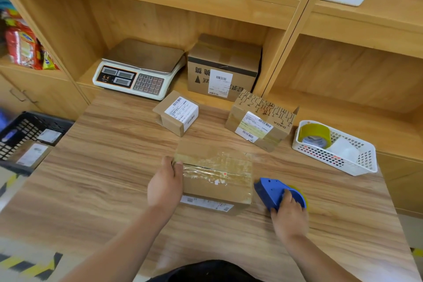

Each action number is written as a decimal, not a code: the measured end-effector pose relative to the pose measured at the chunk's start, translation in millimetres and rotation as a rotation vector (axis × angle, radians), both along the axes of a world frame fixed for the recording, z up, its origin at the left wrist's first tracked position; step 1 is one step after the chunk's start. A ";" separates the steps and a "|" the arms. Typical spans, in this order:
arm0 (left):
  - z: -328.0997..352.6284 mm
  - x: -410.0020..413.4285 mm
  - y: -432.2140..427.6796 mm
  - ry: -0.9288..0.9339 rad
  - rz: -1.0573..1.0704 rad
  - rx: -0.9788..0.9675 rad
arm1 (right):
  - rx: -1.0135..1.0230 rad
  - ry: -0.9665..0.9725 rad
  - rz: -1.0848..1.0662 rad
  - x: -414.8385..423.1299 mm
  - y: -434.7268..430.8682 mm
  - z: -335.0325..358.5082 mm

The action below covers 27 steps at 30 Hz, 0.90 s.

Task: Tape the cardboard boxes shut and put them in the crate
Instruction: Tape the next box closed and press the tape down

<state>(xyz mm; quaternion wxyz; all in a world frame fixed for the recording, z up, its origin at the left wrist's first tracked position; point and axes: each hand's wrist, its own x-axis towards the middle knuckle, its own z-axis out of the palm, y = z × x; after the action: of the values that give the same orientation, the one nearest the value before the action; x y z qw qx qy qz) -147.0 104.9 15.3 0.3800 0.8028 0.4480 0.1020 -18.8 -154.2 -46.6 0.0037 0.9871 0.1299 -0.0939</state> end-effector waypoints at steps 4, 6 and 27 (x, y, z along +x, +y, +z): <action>3.4 2.7 4.0 -0.013 0.039 -0.077 | 0.038 0.029 -0.002 2.2 0.3 5.4; 4.1 3.3 4.0 -0.018 0.047 -0.098 | 0.030 0.043 -0.020 3.3 0.6 9.3; 62.7 18.3 -13.3 -0.293 -0.153 -0.167 | 1.155 -0.003 0.049 -12.2 7.2 101.8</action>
<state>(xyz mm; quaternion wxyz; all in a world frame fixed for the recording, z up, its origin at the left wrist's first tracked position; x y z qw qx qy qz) -128.6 91.6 78.0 0.5132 0.7767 0.3326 0.1509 -30.9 -147.0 55.2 -0.5335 0.8258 0.1828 -0.0060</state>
